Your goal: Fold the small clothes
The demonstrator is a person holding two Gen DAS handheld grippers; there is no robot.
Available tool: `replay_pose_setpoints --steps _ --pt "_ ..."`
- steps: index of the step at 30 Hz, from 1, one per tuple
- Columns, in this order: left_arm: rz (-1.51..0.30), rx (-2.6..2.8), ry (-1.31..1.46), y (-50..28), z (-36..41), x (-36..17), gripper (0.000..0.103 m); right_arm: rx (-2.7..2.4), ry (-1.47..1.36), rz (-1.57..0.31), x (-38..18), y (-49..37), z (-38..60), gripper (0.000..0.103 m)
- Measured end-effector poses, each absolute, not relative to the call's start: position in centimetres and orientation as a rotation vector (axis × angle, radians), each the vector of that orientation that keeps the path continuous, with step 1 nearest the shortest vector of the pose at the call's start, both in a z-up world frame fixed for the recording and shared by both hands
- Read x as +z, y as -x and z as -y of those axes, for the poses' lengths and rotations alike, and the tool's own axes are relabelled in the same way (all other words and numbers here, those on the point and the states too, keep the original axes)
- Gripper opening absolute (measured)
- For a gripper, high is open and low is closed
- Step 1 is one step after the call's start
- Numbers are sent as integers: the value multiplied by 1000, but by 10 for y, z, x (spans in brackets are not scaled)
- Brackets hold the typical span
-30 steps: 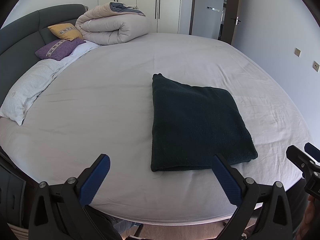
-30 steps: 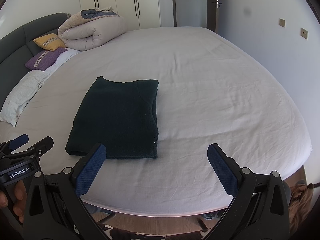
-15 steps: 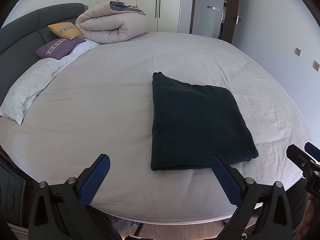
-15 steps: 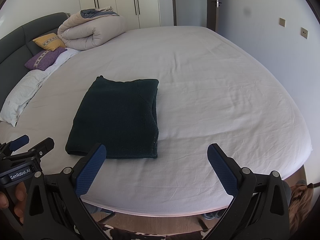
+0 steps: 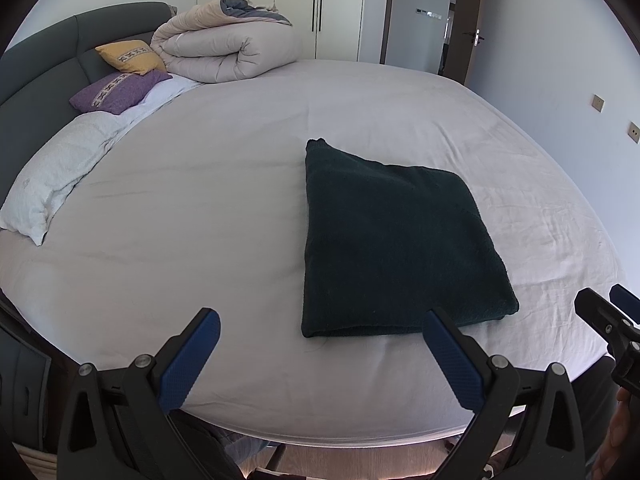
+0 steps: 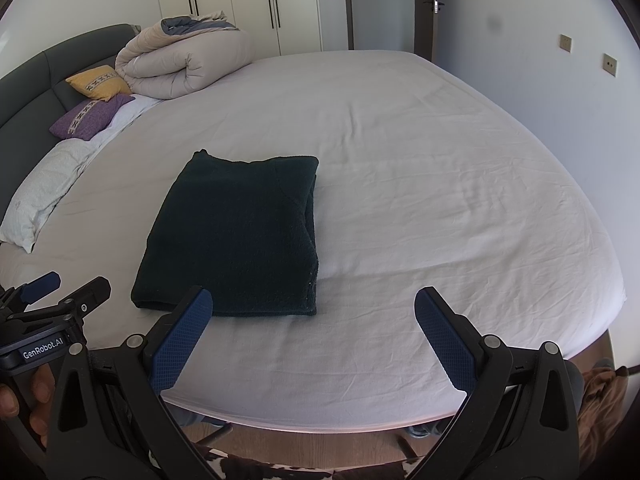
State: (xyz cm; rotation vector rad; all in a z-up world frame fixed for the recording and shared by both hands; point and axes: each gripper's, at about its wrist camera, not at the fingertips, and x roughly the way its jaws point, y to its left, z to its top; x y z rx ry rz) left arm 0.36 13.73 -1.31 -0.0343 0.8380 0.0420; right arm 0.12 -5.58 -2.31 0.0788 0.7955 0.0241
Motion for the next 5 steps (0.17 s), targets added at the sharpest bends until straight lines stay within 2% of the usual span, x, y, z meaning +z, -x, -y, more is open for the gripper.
replay_pose_setpoints --steps 5 --pt "-833 45 28 -3 -138 -13 103 28 -79 -801 -23 -3 56 103"
